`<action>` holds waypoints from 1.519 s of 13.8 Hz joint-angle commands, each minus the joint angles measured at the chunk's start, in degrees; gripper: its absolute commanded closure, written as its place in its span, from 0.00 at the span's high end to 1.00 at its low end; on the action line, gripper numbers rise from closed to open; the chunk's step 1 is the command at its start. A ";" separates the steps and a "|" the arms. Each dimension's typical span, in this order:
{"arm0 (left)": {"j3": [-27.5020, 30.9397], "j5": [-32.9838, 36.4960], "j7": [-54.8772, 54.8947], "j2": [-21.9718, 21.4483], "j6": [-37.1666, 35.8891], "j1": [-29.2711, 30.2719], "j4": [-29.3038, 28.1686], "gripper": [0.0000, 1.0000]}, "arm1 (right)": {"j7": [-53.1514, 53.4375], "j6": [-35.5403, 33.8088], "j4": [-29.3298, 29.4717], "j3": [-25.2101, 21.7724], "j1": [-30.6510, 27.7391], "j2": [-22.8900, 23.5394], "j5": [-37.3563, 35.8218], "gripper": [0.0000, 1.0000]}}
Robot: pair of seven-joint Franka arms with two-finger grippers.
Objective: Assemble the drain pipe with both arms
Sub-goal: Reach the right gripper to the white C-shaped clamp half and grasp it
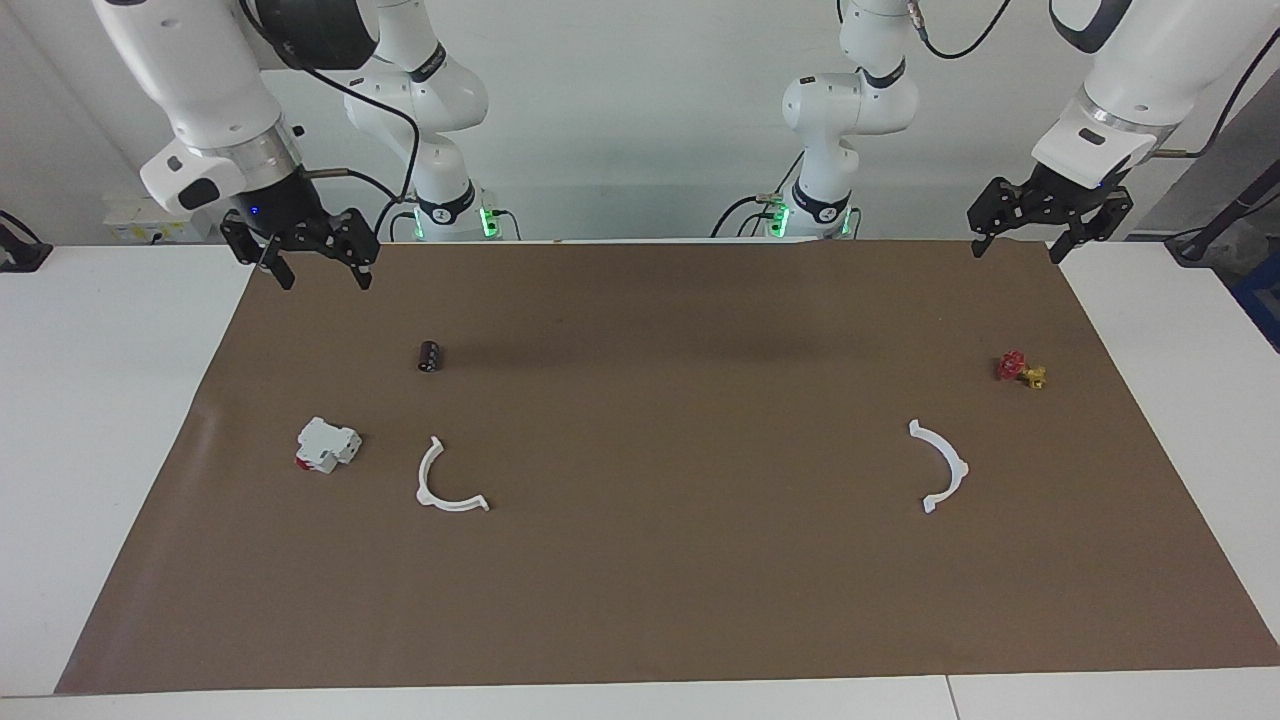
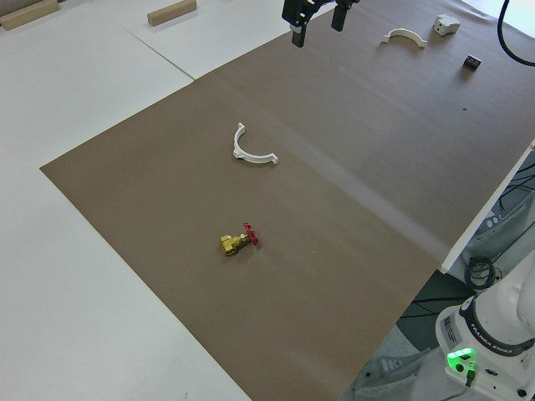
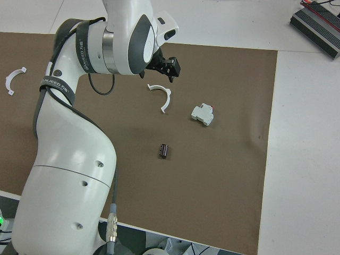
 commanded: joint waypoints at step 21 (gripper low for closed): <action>-0.10 -0.89 0.80 -1.66 -0.24 0.44 -1.79 1.00 | -54.09 37.10 -7.90 0.24 1.39 21.87 11.47 0.73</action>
